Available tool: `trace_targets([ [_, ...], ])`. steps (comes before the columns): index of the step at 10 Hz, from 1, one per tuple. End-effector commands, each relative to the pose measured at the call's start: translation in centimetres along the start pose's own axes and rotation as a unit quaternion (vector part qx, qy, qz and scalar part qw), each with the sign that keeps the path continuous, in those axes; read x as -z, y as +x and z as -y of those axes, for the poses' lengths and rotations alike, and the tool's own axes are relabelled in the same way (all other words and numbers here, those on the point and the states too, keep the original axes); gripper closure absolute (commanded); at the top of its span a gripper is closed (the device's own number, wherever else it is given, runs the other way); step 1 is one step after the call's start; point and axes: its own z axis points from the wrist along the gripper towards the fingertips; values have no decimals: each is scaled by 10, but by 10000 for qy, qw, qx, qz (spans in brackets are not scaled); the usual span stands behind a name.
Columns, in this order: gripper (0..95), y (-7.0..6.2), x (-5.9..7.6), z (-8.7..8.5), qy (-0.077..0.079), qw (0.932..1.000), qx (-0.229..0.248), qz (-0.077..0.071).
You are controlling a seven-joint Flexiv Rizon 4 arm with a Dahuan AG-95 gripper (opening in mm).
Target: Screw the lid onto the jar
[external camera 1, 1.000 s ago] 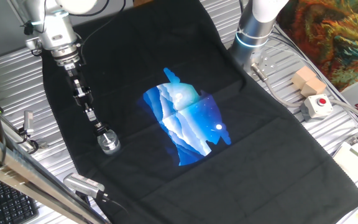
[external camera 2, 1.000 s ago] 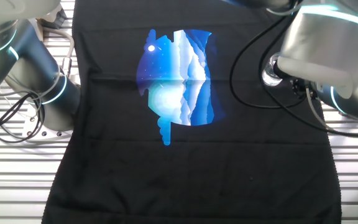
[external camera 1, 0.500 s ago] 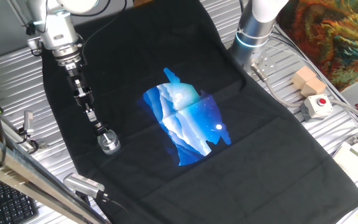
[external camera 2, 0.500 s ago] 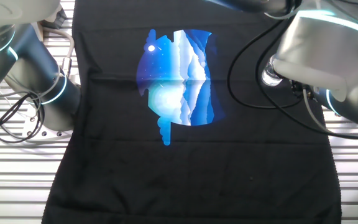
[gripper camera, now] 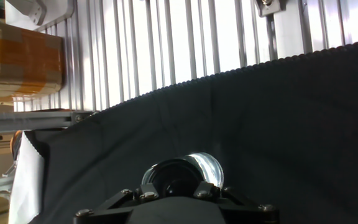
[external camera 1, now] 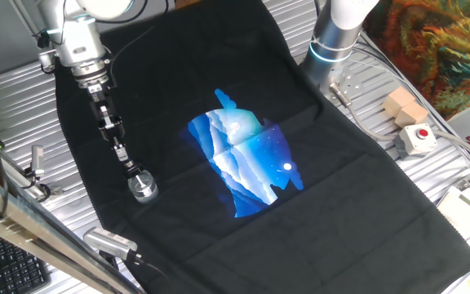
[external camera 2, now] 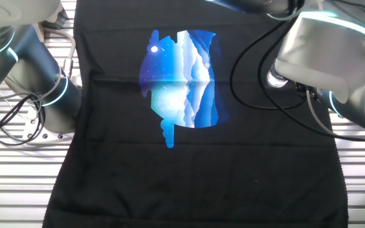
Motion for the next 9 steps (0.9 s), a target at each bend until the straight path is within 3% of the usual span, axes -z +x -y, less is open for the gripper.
trace_targets([
  [1, 570, 0, -1, 1, -26, 10000, -8, 7],
  [9, 570, 1, -9, 2, -7, 10000, -3, 34],
])
